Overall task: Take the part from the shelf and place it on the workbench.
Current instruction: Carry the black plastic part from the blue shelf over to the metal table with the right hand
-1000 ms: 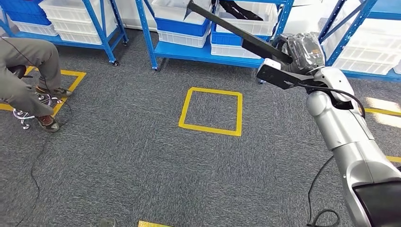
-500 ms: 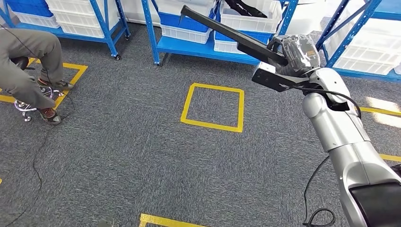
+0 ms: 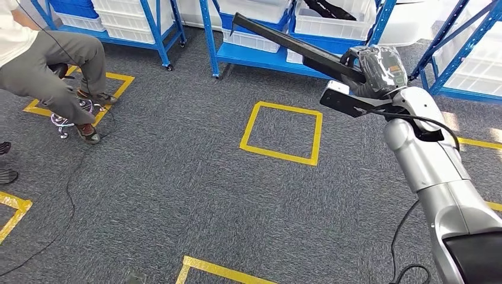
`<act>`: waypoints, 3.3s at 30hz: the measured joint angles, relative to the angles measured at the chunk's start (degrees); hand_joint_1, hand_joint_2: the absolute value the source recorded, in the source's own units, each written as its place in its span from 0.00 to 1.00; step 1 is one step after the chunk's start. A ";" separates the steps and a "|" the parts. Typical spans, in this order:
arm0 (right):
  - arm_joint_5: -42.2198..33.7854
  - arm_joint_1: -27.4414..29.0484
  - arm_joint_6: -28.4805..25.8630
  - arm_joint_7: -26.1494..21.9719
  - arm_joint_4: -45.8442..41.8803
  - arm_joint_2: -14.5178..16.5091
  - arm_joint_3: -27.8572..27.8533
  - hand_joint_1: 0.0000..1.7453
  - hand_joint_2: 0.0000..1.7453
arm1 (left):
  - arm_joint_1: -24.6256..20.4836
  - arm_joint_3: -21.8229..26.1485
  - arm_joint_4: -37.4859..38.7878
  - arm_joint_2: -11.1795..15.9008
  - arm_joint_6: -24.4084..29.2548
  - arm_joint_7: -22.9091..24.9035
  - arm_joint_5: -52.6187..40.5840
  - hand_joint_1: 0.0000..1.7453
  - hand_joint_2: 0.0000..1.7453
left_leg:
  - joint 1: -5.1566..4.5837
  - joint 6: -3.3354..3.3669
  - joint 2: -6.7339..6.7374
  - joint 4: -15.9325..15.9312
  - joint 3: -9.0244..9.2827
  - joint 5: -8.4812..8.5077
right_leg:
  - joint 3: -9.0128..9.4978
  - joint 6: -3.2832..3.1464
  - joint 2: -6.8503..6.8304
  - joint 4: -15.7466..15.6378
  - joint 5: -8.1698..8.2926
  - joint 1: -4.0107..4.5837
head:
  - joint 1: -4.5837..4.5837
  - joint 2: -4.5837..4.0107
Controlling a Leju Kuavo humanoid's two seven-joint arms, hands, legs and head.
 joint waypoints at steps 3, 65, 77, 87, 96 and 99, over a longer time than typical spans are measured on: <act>0.20 0.03 0.04 0.02 -0.11 -0.14 -0.01 1.00 1.00 | -0.08 -0.02 0.00 -0.05 -0.01 0.02 -0.14 0.00 1.00 | -0.03 -0.16 1.70 10.94 -4.44 -4.99 | -0.13 -0.48 -1.52 0.02 0.11 0.72 | -0.07 0.00; 3.52 9.68 2.46 -1.52 -13.94 5.86 -1.02 1.00 1.00 | -0.17 -0.22 -0.31 -0.07 -6.84 -6.70 -3.11 0.00 1.00 | -0.37 0.14 1.64 11.71 -5.56 -4.81 | -0.31 -2.86 -2.70 -1.23 1.53 2.21 | 0.00 0.00; 2.93 9.63 2.66 -1.60 -14.65 4.91 -1.11 1.00 1.00 | -0.38 -0.25 -0.30 -0.14 -6.61 -5.39 -4.18 0.00 1.00 | 0.07 2.43 1.58 -2.46 1.56 1.80 | -3.20 0.94 -2.75 6.72 -4.06 1.39 | 0.71 0.00; 2.74 10.77 2.51 -1.65 -14.56 4.37 -1.00 1.00 1.00 | -0.47 -0.25 -0.29 -0.07 -6.17 -4.70 -4.25 0.00 1.00 | -0.60 2.16 -5.99 -2.57 1.22 2.59 | -1.68 0.34 2.78 0.91 0.14 2.28 | 0.76 0.00; 2.22 10.09 2.44 -2.31 -13.93 4.83 -0.36 1.00 1.00 | 0.15 -0.22 -0.27 0.17 -6.03 -4.41 -4.16 0.00 1.00 | -0.57 0.33 1.67 12.54 -5.89 -4.76 | -1.19 -1.86 -3.24 -0.03 1.08 2.04 | 0.31 0.00; 2.19 9.92 2.44 -2.37 -13.71 4.93 -0.24 1.00 1.00 | 0.14 -0.22 -0.26 0.19 -6.01 -4.37 -4.15 0.00 1.00 | -0.59 0.28 4.03 4.10 -0.98 -0.94 | -1.18 -1.75 -5.31 0.10 0.80 2.24 | 0.28 0.00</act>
